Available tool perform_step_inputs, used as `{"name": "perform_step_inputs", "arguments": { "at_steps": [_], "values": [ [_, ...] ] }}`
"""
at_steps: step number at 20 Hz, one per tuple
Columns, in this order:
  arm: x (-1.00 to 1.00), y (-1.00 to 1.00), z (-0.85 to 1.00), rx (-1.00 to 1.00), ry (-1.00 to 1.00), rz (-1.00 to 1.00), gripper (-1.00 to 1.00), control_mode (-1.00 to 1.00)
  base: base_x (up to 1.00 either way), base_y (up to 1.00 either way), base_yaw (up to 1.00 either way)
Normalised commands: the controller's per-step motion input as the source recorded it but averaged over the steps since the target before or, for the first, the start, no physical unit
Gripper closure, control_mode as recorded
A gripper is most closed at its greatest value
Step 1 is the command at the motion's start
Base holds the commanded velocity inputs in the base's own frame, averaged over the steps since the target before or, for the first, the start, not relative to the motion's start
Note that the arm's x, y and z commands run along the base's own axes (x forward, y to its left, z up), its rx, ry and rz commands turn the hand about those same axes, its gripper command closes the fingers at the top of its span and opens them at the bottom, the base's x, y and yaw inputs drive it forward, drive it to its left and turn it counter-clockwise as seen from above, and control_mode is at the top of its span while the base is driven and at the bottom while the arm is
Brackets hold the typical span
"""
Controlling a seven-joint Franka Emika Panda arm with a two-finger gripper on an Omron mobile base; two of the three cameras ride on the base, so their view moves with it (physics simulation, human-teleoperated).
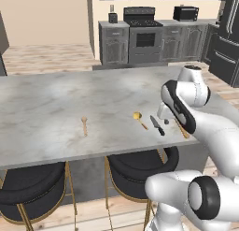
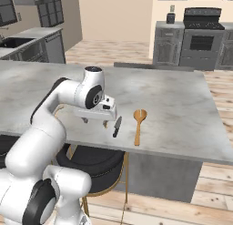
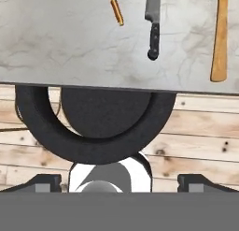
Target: Pick up the metallic utensils from the counter and place them in the open drawer. Make sure not to pick up any wooden utensils.
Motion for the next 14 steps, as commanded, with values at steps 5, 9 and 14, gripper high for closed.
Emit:
{"name": "perform_step_inputs", "arguments": {
  "at_steps": [5,9,14],
  "values": [
    [0.16,-0.19,-0.38,0.31,-0.01,0.00,-1.00,-1.00,0.00,0.00,0.00],
    [0.31,-0.06,-0.36,0.24,-0.06,0.00,-1.00,-1.00,0.00,0.00,0.00],
    [0.29,0.01,-0.17,0.00,-0.02,-0.02,-1.00,-1.00,0.00,0.00,0.00]
  ]
}}
